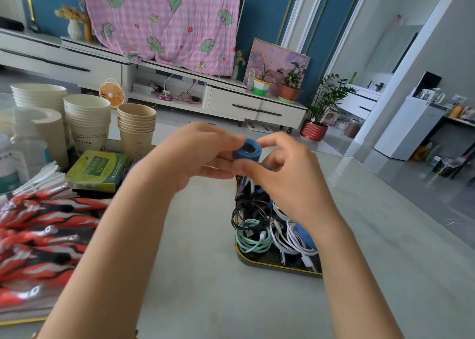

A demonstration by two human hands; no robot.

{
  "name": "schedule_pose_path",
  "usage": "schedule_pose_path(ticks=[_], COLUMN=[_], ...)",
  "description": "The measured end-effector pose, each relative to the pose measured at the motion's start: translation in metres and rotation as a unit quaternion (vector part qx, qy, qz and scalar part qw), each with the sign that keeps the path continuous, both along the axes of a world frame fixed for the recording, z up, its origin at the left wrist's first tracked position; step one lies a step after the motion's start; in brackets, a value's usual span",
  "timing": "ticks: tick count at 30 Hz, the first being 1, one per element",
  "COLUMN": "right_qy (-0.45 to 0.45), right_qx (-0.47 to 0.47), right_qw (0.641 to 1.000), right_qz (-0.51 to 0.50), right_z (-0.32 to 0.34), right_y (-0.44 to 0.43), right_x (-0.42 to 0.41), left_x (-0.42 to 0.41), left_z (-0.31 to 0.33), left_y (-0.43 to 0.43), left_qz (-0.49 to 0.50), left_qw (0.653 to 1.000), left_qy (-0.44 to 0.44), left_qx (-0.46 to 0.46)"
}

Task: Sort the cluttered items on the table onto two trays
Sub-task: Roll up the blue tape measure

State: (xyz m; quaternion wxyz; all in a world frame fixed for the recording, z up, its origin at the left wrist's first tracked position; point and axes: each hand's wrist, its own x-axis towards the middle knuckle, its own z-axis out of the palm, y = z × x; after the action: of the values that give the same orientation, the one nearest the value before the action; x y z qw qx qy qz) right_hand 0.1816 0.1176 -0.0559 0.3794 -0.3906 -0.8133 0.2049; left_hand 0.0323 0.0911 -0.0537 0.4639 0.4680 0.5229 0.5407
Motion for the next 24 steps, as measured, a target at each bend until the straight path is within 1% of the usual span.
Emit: schedule_pose_path(ticks=[2, 4, 6, 8, 10, 12, 14, 16, 17, 19, 21, 22, 24], right_qy=[-0.049, -0.081, -0.084, -0.060, -0.010, 0.026, 0.046, 0.055, 0.047, 0.004, -0.048, -0.065, -0.074], right_qx=[-0.069, -0.128, -0.135, -0.110, -0.060, 0.016, 0.066, 0.079, 0.069, 0.007, -0.078, -0.105, -0.113], right_qw=[0.993, 0.977, 0.973, 0.982, 0.995, 1.000, 0.996, 0.994, 0.996, 1.000, 0.991, 0.984, 0.979], right_qz=[0.085, 0.148, 0.165, 0.145, 0.082, 0.006, -0.041, -0.044, -0.032, 0.022, 0.101, 0.129, 0.153], right_z=[0.003, 0.004, 0.006, 0.007, 0.008, 0.005, 0.000, -0.004, -0.003, 0.000, 0.004, 0.005, 0.005], right_y=[-0.002, -0.003, -0.005, -0.005, -0.005, -0.005, -0.004, -0.003, -0.003, -0.004, -0.005, -0.005, -0.004], right_x=[0.004, 0.007, 0.010, 0.010, 0.007, 0.003, -0.003, -0.008, -0.008, -0.004, 0.002, 0.005, 0.009], left_x=[-0.012, -0.021, -0.022, -0.019, -0.010, 0.000, 0.007, 0.008, 0.005, -0.006, -0.017, -0.022, -0.026], left_z=[0.000, 0.000, 0.002, 0.002, 0.004, 0.006, 0.007, 0.006, 0.006, 0.006, 0.005, 0.005, 0.004], left_y=[-0.006, -0.012, -0.015, -0.015, -0.011, -0.007, -0.003, -0.002, -0.003, -0.006, -0.012, -0.014, -0.018], left_qz=[-0.046, -0.087, -0.115, -0.104, -0.060, -0.014, 0.012, 0.028, 0.030, 0.002, -0.040, -0.055, -0.079], left_qw=[0.997, 0.987, 0.981, 0.987, 0.996, 1.000, 0.999, 0.999, 0.999, 0.999, 0.995, 0.992, 0.988], left_qy=[0.060, 0.123, 0.144, 0.114, 0.059, 0.020, 0.010, 0.020, 0.031, 0.053, 0.089, 0.106, 0.122], left_qx=[-0.029, -0.058, -0.067, -0.047, -0.014, 0.010, 0.029, 0.034, 0.028, 0.005, -0.019, -0.032, -0.048])
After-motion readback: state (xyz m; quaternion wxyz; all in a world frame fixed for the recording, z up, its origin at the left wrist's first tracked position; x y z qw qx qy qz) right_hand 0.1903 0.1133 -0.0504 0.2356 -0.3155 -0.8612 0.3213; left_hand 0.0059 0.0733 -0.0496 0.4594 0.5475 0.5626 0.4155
